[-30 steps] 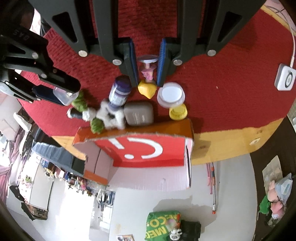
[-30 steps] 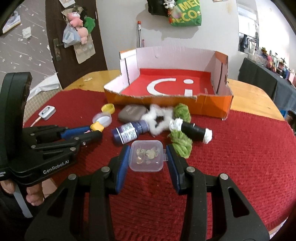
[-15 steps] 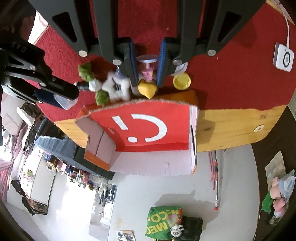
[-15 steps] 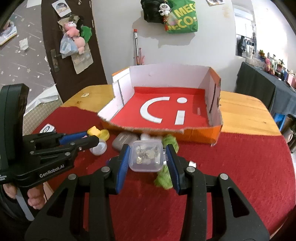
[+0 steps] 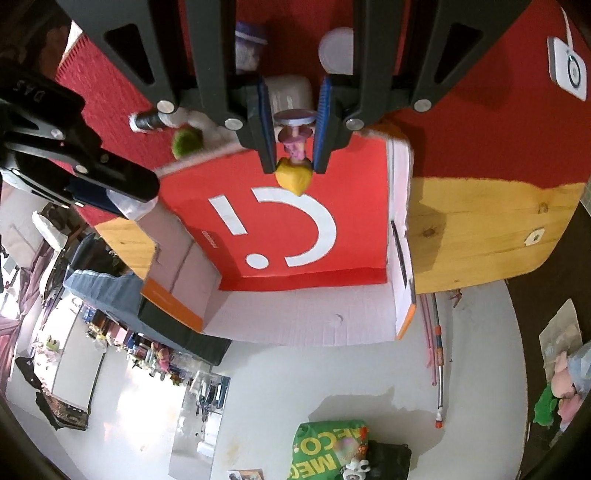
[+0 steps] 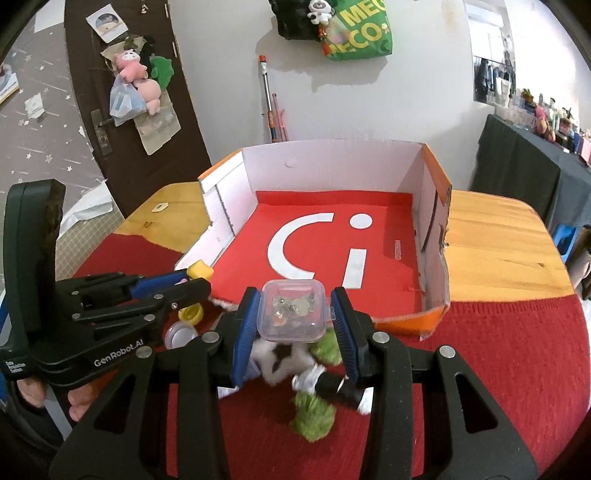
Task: Organize objects
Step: 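Carry the figurine and clear box into the cardboard box with both grippers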
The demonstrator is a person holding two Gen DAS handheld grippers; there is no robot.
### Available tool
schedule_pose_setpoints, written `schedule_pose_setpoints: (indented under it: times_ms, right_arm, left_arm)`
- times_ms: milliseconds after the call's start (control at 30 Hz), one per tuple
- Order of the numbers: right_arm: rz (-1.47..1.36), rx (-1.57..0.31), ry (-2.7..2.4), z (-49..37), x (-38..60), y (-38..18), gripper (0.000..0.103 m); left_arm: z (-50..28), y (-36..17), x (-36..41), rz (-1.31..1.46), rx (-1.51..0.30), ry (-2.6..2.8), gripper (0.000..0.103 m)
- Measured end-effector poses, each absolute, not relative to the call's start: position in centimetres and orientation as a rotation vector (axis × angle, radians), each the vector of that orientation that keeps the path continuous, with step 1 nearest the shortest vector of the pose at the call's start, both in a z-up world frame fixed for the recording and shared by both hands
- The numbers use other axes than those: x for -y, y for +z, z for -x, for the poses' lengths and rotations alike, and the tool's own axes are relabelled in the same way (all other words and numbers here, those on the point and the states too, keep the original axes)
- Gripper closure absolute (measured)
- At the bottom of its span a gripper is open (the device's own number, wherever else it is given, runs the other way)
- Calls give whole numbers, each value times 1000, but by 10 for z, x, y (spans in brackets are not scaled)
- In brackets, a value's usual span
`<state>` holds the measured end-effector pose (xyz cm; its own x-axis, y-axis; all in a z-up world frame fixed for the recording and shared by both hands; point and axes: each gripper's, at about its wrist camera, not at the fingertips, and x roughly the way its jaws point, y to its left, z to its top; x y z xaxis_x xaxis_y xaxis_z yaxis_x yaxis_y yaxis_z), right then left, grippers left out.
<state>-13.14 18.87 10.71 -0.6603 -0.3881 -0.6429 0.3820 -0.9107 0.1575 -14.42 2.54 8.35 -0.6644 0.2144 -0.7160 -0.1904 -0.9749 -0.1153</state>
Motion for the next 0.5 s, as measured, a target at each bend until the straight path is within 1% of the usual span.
schedule_pose_setpoints:
  times_ms: [500]
  right_arm:
    - [-1099,15,-2517,190,-185,93,65]
  left_arm:
    - [191,65,-27,1258,55,2647,82]
